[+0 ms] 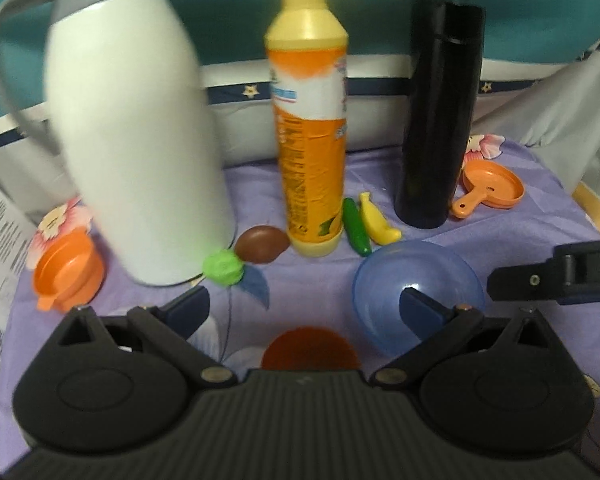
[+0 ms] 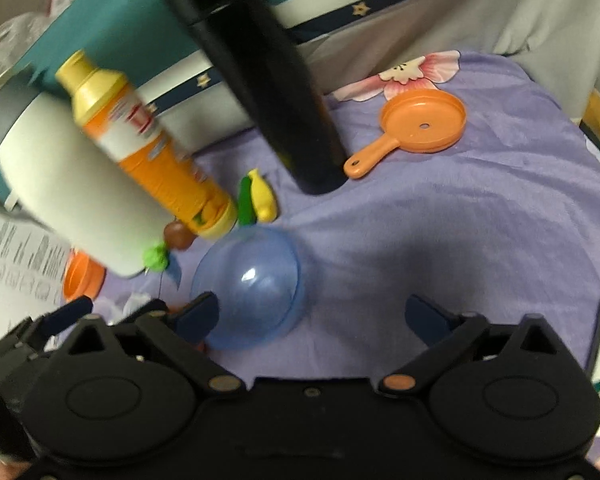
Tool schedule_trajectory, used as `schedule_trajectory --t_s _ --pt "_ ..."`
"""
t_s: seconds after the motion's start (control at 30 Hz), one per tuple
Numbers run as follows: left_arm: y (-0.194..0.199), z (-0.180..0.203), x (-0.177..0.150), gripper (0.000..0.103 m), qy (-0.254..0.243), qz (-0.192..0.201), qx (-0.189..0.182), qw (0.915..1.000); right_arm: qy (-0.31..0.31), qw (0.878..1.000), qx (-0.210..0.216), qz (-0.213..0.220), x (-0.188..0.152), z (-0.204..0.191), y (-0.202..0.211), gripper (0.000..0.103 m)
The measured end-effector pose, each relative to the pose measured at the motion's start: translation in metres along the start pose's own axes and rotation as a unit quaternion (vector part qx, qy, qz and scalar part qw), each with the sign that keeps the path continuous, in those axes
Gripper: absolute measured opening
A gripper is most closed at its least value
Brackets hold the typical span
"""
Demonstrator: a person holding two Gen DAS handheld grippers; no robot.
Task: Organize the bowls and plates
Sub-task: 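Move the right gripper to the blue bowl and grasp its rim, then carry the blue bowl beside the plate stack, lower it, open right gripper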
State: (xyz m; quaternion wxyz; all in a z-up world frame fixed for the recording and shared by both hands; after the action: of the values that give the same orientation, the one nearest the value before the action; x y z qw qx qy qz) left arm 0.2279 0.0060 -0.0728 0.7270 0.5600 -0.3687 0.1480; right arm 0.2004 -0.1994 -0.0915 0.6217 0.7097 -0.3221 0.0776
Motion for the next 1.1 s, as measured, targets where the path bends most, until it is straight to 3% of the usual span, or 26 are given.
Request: schedule_trajectory --t_s 0.17,0.33,0.47,0.5,0.53,0.63,1.1 --pt "-0.027 0.009 0.006 0.091 -0.009 -0.019 -0.012 0.9997 -0.004 1.0 0.018 -0.015 0.007 -0.002 -0.026 0.072" --pt "-0.045 0.019 0.003 0.065 -0.022 -0.039 -0.036 0.9983 -0.004 0.999 0.026 -0.024 0.006 -0.008 -0.04 0.046" --pt "-0.053 0.023 0.0 0.033 -0.02 -0.053 -0.051 0.9971 0.002 0.999 0.038 -0.025 0.004 -0.013 -0.044 0.024" --pt "-0.054 0.024 -0.001 0.029 -0.018 -0.055 -0.053 0.9969 0.004 0.999 0.041 -0.025 0.003 -0.014 -0.044 0.015" --pt "-0.054 0.025 -0.001 0.027 -0.019 -0.053 -0.049 0.9972 0.008 0.999 0.041 -0.024 0.002 -0.015 -0.045 0.012" --pt "-0.05 0.026 0.0 0.02 -0.017 -0.049 -0.045 0.9976 0.006 0.999 0.034 -0.018 0.0 -0.015 -0.044 0.01" --pt "0.014 0.054 -0.015 0.02 -0.013 -0.051 -0.052 0.9972 0.003 0.999 0.038 -0.005 -0.021 0.002 0.015 0.01"
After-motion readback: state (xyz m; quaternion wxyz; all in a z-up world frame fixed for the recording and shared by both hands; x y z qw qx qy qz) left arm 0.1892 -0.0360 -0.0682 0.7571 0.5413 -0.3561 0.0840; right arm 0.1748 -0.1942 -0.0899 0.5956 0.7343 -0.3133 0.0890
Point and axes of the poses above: each gripper's, at about its wrist camera, not at the fingertips, and y roughly against the way its jaws point, z to its right, x to its top, the point moved 3 cm from there along -y, roughly the way its jaws point, and after that the axes turned 14 degrees about -x, right-handed, at the moved point
